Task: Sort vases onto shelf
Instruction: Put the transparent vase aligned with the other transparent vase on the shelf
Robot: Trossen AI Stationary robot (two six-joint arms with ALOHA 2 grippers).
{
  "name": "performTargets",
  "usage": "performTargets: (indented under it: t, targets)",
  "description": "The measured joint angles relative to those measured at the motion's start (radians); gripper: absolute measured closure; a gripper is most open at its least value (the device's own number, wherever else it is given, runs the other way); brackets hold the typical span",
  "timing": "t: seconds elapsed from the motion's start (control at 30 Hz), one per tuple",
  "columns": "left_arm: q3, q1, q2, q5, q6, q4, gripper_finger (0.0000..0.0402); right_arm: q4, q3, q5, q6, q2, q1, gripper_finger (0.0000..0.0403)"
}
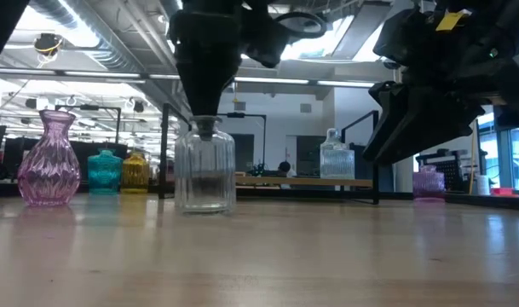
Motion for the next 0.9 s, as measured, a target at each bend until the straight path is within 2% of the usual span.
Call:
performTargets:
  t: [0.2,0.5,0.6,0.9]
  targets:
    - [0.0,0.0,0.0,-0.011,-0.001,0.006,0.0345,-0.003,0.0,0.0,0.001,0.0,0.0,0.0288]
    - [0.002,0.001,-0.001,0.007,-0.002,0.015,0.029,-0.004,0.0,-0.001,0.001,0.0,0.0,0.0288]
    - [0.033,0.003,0.004,0.03,0.021,-0.022,0.0286,-0.005,0.0,-0.001,0.001,0.0,0.0,0.0288]
    - [0.119,0.002,0.003,0.016,0.024,-0.083,0.0285,-0.006,0.0,-0.001,0.001,0.0,0.0,0.0288]
